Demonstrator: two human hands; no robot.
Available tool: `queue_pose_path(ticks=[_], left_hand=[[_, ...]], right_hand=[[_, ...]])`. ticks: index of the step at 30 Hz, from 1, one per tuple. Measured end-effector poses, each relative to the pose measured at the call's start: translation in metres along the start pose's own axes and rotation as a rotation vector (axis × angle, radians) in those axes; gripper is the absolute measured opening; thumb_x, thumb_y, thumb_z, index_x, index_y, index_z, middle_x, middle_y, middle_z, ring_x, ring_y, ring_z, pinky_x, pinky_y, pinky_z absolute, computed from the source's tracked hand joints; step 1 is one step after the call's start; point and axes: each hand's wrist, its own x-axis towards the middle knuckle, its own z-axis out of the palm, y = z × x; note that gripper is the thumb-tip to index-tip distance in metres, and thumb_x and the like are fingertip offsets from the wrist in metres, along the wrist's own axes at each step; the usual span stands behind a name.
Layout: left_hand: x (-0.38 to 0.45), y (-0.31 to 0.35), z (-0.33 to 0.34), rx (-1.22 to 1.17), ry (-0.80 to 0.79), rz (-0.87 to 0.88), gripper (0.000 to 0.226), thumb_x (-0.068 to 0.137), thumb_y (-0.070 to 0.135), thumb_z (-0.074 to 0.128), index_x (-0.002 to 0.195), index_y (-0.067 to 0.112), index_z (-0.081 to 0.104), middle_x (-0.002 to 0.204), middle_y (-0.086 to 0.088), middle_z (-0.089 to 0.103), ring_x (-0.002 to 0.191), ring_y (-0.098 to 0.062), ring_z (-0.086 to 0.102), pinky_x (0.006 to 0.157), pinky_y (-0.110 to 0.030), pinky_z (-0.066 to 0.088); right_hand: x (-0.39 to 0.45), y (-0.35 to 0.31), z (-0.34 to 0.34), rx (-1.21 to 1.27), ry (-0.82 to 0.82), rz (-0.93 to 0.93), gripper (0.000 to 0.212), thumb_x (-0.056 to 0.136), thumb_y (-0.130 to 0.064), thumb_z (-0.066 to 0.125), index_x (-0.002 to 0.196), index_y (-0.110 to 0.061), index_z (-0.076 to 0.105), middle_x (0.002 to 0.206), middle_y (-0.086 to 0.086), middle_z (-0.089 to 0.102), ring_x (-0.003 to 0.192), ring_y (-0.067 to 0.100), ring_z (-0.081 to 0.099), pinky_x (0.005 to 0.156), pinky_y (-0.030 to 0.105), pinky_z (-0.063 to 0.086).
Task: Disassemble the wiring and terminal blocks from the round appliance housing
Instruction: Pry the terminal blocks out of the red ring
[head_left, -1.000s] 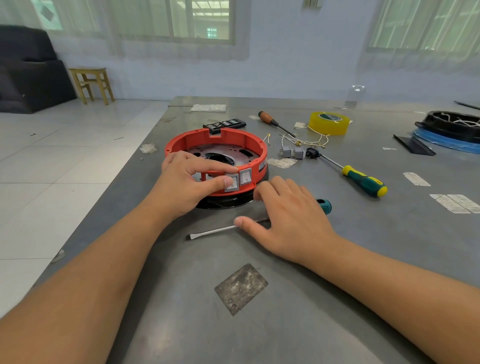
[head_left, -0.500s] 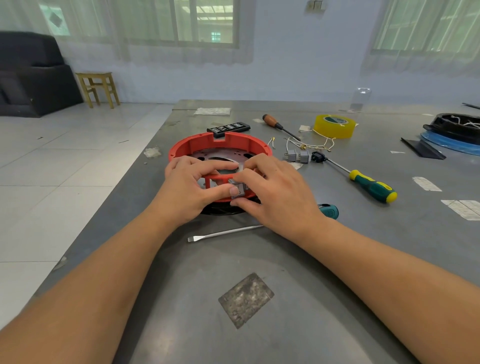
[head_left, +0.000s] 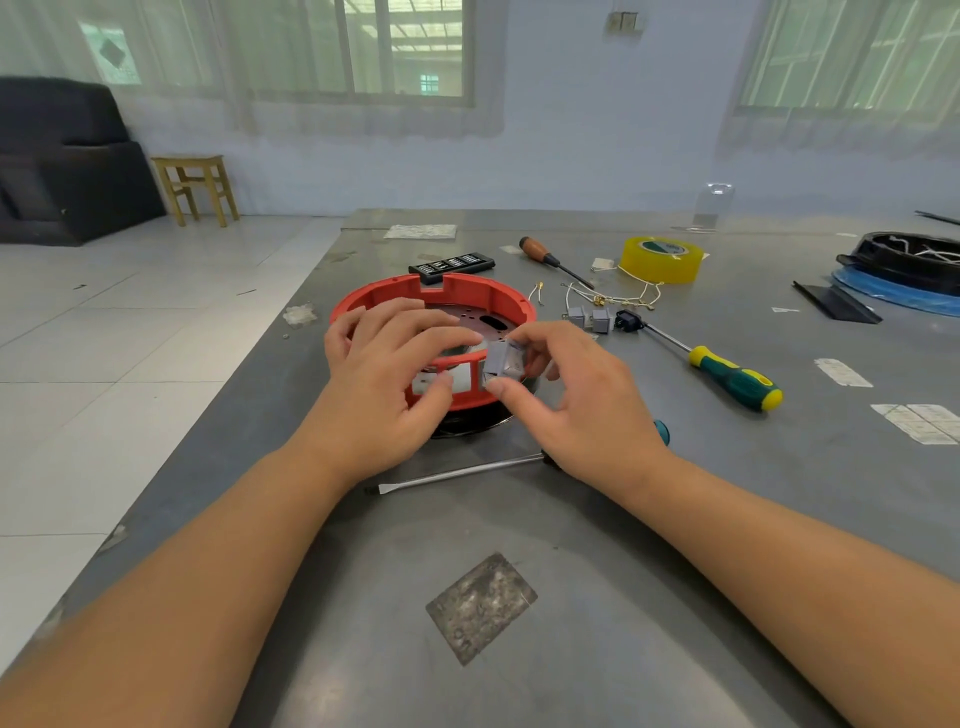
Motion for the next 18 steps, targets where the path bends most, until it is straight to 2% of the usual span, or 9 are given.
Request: queue_pose_path(ticks=[4,8,14,18], left_hand=[[0.002,0.015,0.005,0.018,0.004,0.022,0.036,0.095,0.04,0.065,0.129,0.03,0.068,0.144,0.01,0.057,0.142,-0.022,0.043,0.115,-0.05,0.026],[0.004,0.019,0.009,0.004,-0.013,-0.01,0.04,0.098,0.052,0.059,0.126,0.027,0.07,0.144,0.011,0.058,0.139,-0.02,0.045,0.114,-0.049,0.03],[0.003,0.014,0.011,0.007,-0.025,0.037,0.034,0.101,0.046,0.058,0.126,0.025,0.067,0.143,0.011,0.058,0.139,-0.02,0.045,0.113,-0.05,0.033],[0.002,0.012,0.01,0.002,-0.045,0.059,0.036,0.102,0.043,0.054,0.13,0.024,0.065,0.143,0.012,0.056,0.14,-0.019,0.043,0.114,-0.045,0.03]], right_hand=[[0.0,0.0,-0.003,0.055,-0.02,0.03,0.038,0.096,-0.048,0.061,0.127,-0.027,0.057,0.107,-0.02,0.058,0.098,-0.004,0.055,0.082,0.004,0.038],[-0.001,0.001,-0.002,0.066,-0.053,0.012,0.042,0.097,-0.057,0.05,0.13,-0.031,0.054,0.111,-0.021,0.058,0.101,-0.006,0.053,0.083,0.002,0.038],[0.0,0.002,-0.004,0.1,-0.051,-0.022,0.036,0.098,-0.046,0.058,0.13,-0.03,0.051,0.116,-0.018,0.051,0.103,0.0,0.055,0.084,0.007,0.041],[0.0,0.002,-0.008,0.078,-0.059,-0.082,0.038,0.097,-0.039,0.064,0.131,-0.027,0.053,0.116,-0.02,0.05,0.102,-0.006,0.053,0.086,0.006,0.041]])
